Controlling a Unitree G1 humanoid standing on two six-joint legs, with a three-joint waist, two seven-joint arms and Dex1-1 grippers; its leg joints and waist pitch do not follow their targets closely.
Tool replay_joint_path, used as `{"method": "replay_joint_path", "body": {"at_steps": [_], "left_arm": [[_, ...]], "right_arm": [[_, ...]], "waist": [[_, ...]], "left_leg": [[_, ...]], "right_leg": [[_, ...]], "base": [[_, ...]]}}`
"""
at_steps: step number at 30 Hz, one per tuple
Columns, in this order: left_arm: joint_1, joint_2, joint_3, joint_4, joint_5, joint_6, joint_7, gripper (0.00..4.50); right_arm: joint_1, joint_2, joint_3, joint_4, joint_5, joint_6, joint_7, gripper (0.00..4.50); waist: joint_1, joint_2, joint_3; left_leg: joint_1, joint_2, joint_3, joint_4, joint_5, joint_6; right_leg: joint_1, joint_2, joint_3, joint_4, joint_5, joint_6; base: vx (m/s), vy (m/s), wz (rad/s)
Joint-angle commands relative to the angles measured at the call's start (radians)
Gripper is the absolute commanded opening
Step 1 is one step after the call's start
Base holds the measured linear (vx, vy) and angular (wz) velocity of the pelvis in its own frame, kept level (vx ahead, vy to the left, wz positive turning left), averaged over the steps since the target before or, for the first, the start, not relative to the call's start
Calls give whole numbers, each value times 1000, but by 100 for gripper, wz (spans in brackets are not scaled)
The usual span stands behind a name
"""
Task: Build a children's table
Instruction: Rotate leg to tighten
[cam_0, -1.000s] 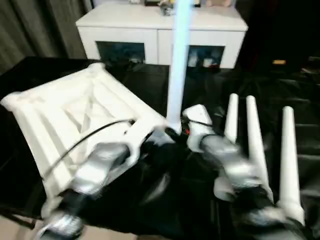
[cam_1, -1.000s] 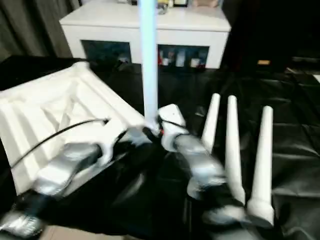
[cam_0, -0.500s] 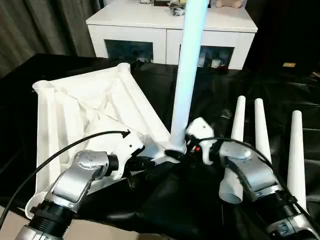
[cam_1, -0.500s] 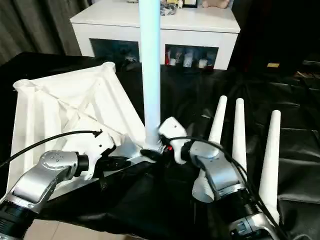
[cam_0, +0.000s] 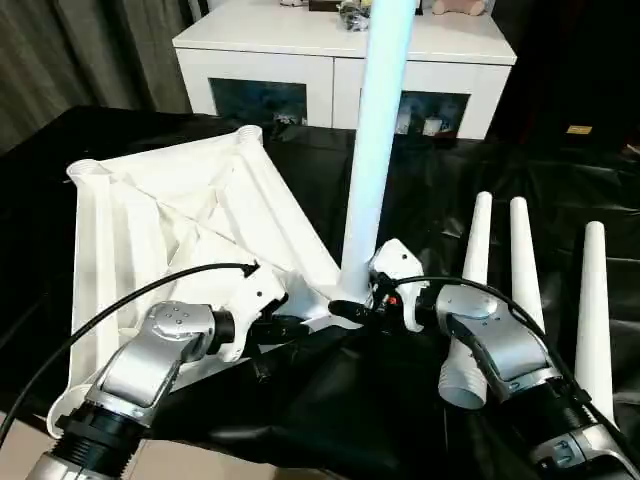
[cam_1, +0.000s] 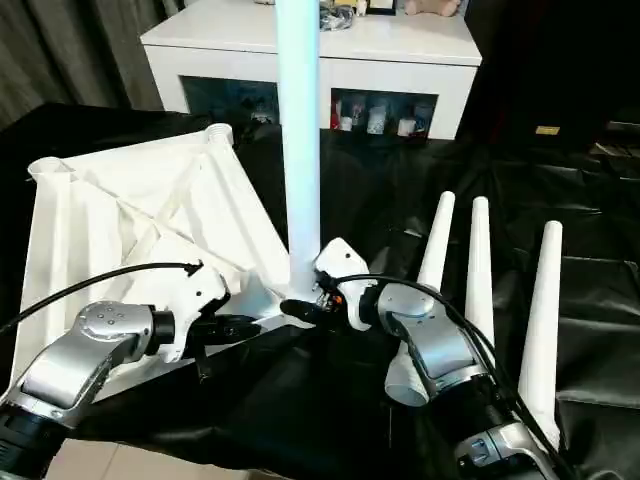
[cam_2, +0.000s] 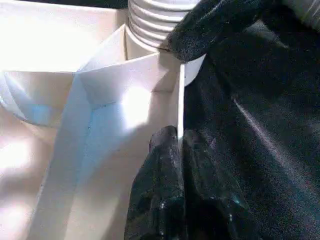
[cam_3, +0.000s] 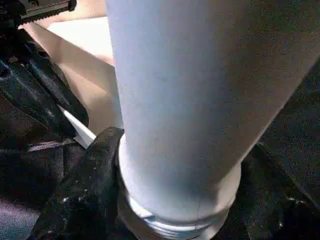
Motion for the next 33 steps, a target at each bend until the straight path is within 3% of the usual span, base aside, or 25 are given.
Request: {"method": "replay_joint_path", "body": {"at_steps": [1,6,11,13,15,16,17,19,21,23,25,28,29,30,32,33], "left_arm": [[8,-8,-3,-31,-40,-4,-33,0],[-10,-41,6,6,-22,18,28,0],[-89,-148,44,128,30,78,231,0],[-113,-182,56,163,45,93,295,0],[-170,-256,88,254,76,104,445,0],[-188,-278,99,283,82,97,491,0],[-201,-296,108,306,86,89,526,0],[-225,-328,116,349,89,72,567,0],[-243,-353,113,379,91,52,583,0],[-242,-351,104,371,90,47,566,0],[-240,-348,101,363,88,44,548,0],[-227,-325,87,334,80,35,494,0],[-226,-324,86,332,79,35,490,0],[-216,-307,76,312,75,17,460,0],[-208,-293,70,295,73,-1,440,0],[-182,-257,56,248,64,-21,377,0]], "right_arm": [[-15,2,5,14,-4,-9,6,271],[-15,38,-20,45,-17,30,-89,270],[-36,172,-120,127,-37,138,-411,270],[-43,209,-144,152,-41,151,-494,270],[-61,286,-180,212,-47,154,-648,270],[-66,307,-185,232,-50,147,-686,270],[-70,324,-188,247,-53,141,-713,270],[-85,361,-204,291,-48,121,-762,270],[-111,407,-242,332,-13,93,-786,270],[-118,410,-246,325,9,67,-741,270],[-123,408,-247,313,11,48,-724,326],[-138,391,-260,298,11,28,-714,346],[-139,390,-262,298,11,26,-714,360],[-147,373,-259,296,5,15,-691,375],[-151,356,-251,289,-2,12,-660,382],[-146,309,-228,249,7,30,-546,382]], "waist": [[0,-10,-61],[-1,-10,-58],[-8,-8,-55],[-10,-8,-54],[-14,-5,-54],[-10,-1,-56],[-8,-6,-56],[-6,-6,-55],[-8,-2,-56],[-7,0,-58],[-7,0,-59],[-9,-1,-58],[-18,-3,-60],[-20,0,-62],[-24,-1,-67],[-20,-1,-68]], "left_leg": [[-7,21,1,-70,-147,59],[-6,21,1,-72,-163,53],[-2,14,-2,-77,-205,6],[2,14,-1,-78,-224,-1],[1,12,-1,-78,-233,-10],[5,11,-3,-78,-236,-16],[12,11,-1,-77,-248,-14],[5,8,-1,-79,-253,-4],[5,8,-3,-80,-266,0],[3,9,-5,-81,-271,2],[-4,10,-6,-83,-253,7],[-6,10,-6,-83,-267,16],[-21,8,-12,-86,-245,15],[-20,9,-13,-86,-228,14],[-16,11,-8,-77,-186,28],[-9,14,-4,-73,-176,38]], "right_leg": [[61,-38,39,-64,-205,-220],[59,-38,39,-68,-229,-219],[57,-39,38,-81,-358,-171],[51,-37,40,-87,-376,-156],[48,-37,39,-90,-393,-149],[47,-37,37,-92,-399,-143],[43,-35,38,-95,-397,-139],[44,-35,38,-95,-403,-126],[44,-35,39,-97,-416,-117],[46,-36,38,-96,-407,-113],[53,-36,38,-92,-371,-115],[53,-38,37,-93,-381,-115],[66,-39,35,-87,-366,-114],[67,-40,34,-86,-349,-117],[61,-38,35,-79,-257,-154],[57,-38,35,-79,-227,-179]], "base": [[0,0,0],[0,0,0],[0,0,0],[0,0,0],[0,0,0],[0,0,0],[0,0,0],[0,0,0],[0,0,0],[0,0,0],[0,0,0],[0,0,0],[0,0,0],[0,0,0],[0,0,0],[0,0,0]]}}
